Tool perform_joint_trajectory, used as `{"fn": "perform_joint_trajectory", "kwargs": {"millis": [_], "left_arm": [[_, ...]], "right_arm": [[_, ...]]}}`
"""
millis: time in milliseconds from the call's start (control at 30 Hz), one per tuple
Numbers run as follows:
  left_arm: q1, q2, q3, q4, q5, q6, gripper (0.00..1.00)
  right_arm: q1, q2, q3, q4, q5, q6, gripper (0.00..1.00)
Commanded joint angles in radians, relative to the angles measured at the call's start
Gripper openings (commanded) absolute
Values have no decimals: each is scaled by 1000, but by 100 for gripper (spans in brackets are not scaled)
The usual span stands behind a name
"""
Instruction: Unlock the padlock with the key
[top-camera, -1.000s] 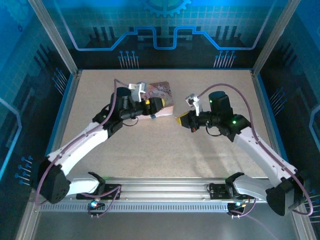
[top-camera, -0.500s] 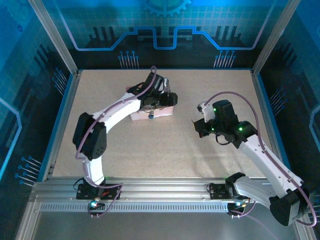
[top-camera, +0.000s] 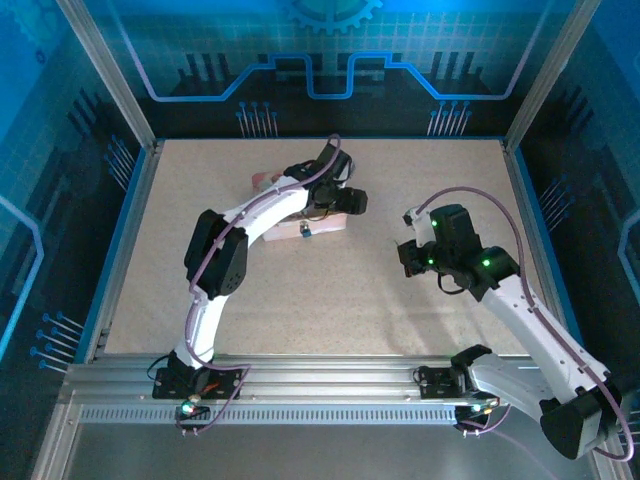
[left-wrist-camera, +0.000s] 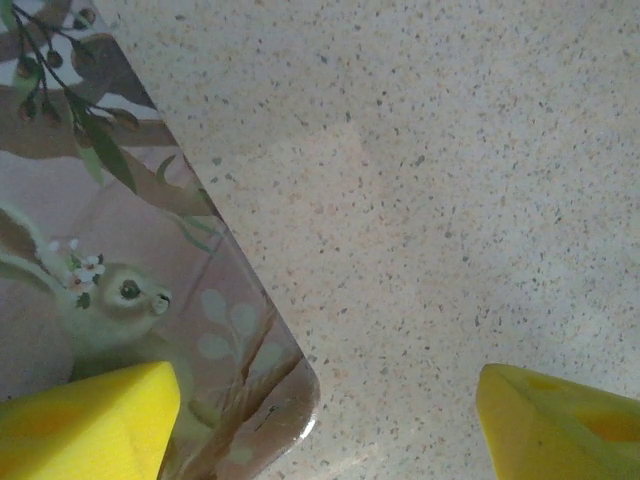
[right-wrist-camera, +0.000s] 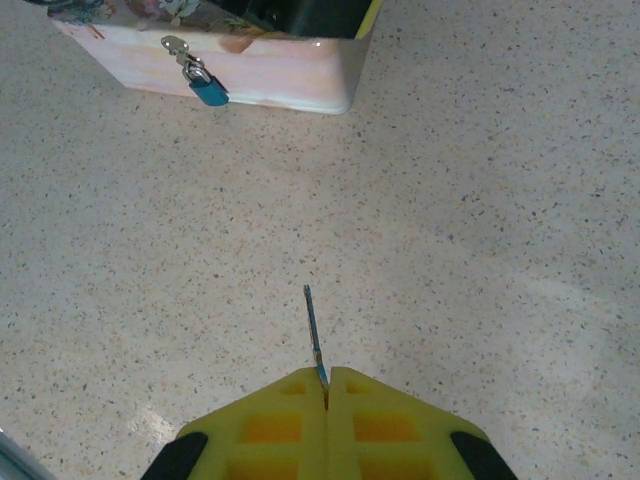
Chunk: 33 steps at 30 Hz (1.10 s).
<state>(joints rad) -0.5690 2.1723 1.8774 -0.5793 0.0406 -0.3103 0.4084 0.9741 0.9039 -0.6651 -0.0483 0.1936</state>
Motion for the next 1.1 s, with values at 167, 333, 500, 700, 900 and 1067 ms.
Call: {"fn": "perform_joint_trajectory", "kwargs": {"millis": [167,333,500,700,900,1067], "left_arm": [[-43,22,-29,-50,23,13,79],[-79,-23,-108,-11,28,-8,80],[-120,-79,-185,26,24,-30,79],[-154,-112,-251,76,41,-70,80],[-171,-105,-250,102,65,-82,76],[-172,-148,-296,150,60,-83,74]], "right_arm": [[-49,-15,-1,-40,12,14,1],[-97,-14,-1,-49,-25,12,1],[-153,-19,-12,-48,-69,12,1],[-186,-25,-19,-41,-103,14,1],[-191,-23,-19,-42,-104,12,1],[-192,-14,-55,-25,-136,12,1]]}}
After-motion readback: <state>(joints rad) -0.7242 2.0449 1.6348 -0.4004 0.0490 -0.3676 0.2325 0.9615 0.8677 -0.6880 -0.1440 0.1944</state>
